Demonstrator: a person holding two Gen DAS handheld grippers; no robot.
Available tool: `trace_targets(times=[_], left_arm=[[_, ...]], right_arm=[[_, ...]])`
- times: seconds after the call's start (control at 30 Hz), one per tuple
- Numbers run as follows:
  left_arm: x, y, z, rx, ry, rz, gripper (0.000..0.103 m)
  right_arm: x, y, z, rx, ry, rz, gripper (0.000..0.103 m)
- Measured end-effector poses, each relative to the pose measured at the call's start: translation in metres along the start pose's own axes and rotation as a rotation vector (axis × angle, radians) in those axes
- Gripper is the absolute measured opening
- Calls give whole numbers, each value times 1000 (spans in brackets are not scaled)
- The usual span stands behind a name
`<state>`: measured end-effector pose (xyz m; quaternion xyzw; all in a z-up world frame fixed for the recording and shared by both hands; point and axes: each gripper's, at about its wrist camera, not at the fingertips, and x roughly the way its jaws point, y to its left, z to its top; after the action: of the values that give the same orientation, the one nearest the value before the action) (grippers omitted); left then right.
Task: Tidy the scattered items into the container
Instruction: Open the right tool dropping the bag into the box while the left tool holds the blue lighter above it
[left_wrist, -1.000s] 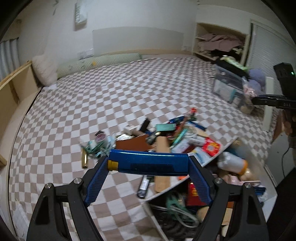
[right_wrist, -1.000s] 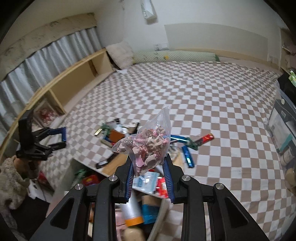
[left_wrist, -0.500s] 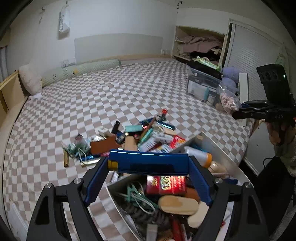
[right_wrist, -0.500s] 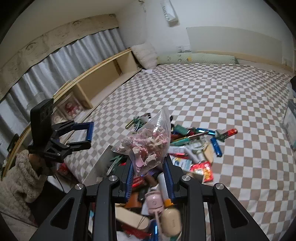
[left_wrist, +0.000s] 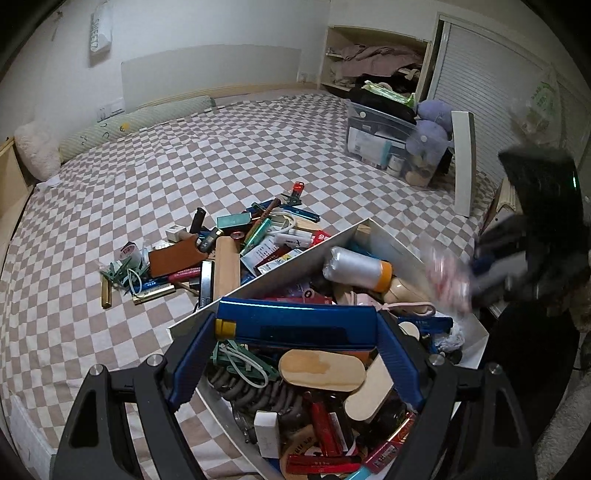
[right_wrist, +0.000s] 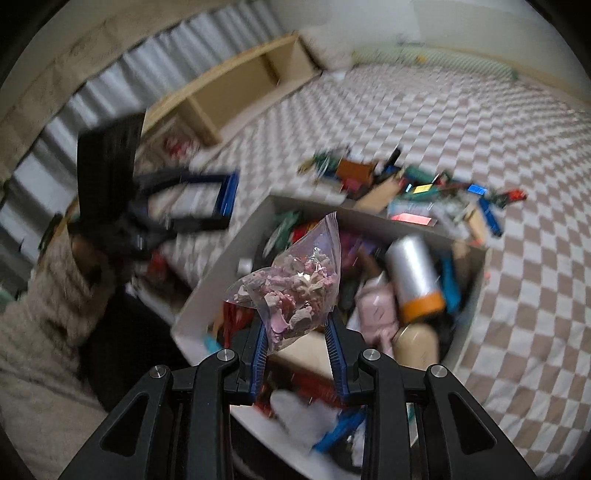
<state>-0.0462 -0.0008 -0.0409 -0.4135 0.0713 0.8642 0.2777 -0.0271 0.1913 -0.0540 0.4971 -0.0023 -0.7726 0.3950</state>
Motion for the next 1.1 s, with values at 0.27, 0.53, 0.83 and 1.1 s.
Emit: trace_targets(times=[0.27, 0.53, 0.83, 1.1], left_arm=[[7, -5, -2, 0, 31, -22, 85], [14, -24, -13, 18, 94, -75, 85], [25, -42, -28, 46, 167, -134, 85], [35, -55, -32, 34, 212, -211, 85]], right_arm=[[47, 21, -26, -128, 225, 18, 31], [67, 30, -37, -200, 334, 19, 31], [63, 29, -41, -208, 342, 20, 75], [33, -8, -29, -68, 235, -92, 76]])
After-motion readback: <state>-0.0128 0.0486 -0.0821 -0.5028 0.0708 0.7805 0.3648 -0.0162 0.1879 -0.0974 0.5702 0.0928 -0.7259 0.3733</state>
